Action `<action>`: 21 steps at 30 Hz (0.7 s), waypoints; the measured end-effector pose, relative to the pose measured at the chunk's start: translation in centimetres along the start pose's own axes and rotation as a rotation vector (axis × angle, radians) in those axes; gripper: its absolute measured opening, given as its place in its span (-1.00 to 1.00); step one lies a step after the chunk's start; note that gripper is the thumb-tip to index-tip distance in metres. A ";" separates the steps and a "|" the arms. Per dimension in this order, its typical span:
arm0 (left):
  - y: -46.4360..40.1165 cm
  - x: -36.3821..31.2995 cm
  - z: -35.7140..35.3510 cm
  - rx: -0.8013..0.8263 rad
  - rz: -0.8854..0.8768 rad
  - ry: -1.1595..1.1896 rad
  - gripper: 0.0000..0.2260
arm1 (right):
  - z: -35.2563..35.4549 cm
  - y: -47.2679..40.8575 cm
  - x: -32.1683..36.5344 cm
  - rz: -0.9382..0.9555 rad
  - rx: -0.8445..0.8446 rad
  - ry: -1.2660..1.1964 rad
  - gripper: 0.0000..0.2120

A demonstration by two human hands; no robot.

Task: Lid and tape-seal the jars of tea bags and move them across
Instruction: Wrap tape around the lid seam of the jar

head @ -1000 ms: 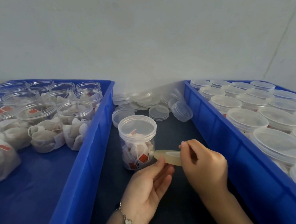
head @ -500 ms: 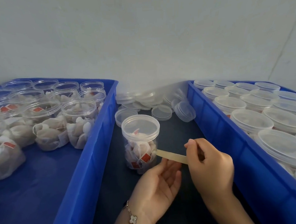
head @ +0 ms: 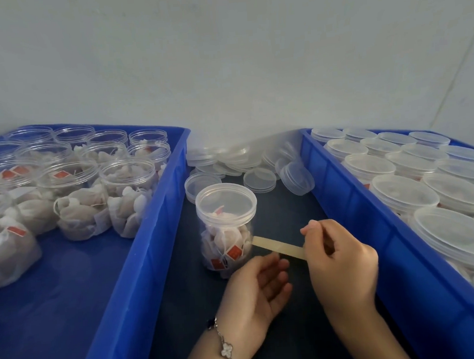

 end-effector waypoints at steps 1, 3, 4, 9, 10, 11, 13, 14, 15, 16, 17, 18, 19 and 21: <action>0.0 -0.5 0.5 -0.050 -0.047 -0.063 -0.87 | 0.1 -0.1 0.1 0.007 0.000 0.002 -0.75; 0.3 -2.0 1.1 -0.104 -0.159 -0.158 -0.83 | 0.4 -0.3 -0.1 0.021 -0.012 0.028 -0.76; 0.7 -2.9 1.3 -0.116 -0.217 -0.166 -0.78 | 0.6 -0.6 -0.5 0.010 -0.024 0.047 -0.76; 4.0 -7.7 0.5 -0.128 -0.706 -0.410 -0.73 | -0.6 -0.9 -2.1 -0.081 0.114 0.127 -0.61; 4.7 -8.0 0.1 -0.111 -0.788 -0.462 -0.74 | -1.2 -0.8 -2.2 -0.079 0.166 0.143 -0.58; 5.2 -8.1 -0.2 -0.090 -0.841 -0.491 -0.75 | -1.7 -0.7 -2.3 -0.079 0.221 0.160 -0.56; 5.3 -8.1 -0.3 -0.079 -0.869 -0.530 -0.80 | -2.7 -0.6 -2.8 -0.083 0.329 0.192 -0.52; 5.0 -8.1 0.0 -0.093 -0.856 -0.533 -0.81 | -3.1 -0.6 -3.0 -0.079 0.370 0.211 -0.52; 4.6 -8.1 0.3 -0.108 -0.825 -0.512 -0.83 | -3.3 -0.5 -3.2 -0.068 0.391 0.233 -0.51; 4.2 -8.0 0.6 -0.122 -0.791 -0.486 -0.85 | -3.3 -0.5 -3.3 -0.057 0.395 0.253 -0.51; 4.0 -7.9 0.8 -0.134 -0.768 -0.477 -0.88 | -3.3 -0.5 -3.3 -0.051 0.390 0.263 -0.51; 3.9 -7.9 0.9 -0.141 -0.757 -0.473 -0.91 | -3.3 -0.4 -3.3 -0.048 0.384 0.266 -0.52; 4.0 -7.8 0.9 -0.138 -0.757 -0.469 -0.95 | -3.3 -0.3 -3.2 -0.042 0.380 0.263 -0.52; 4.3 -7.8 0.5 -0.113 -0.777 -0.494 -0.93 | -3.2 -0.3 -3.1 -0.032 0.372 0.253 -0.54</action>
Point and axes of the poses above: each hand's wrist, its own y-axis away from the middle knuckle, its own z-axis out of the back of the hand, x = y × z, the point moved 10 cm from there along -y, towards the middle knuckle, and after that the axes turned 5 degrees about -x, right-handed, at the moved point
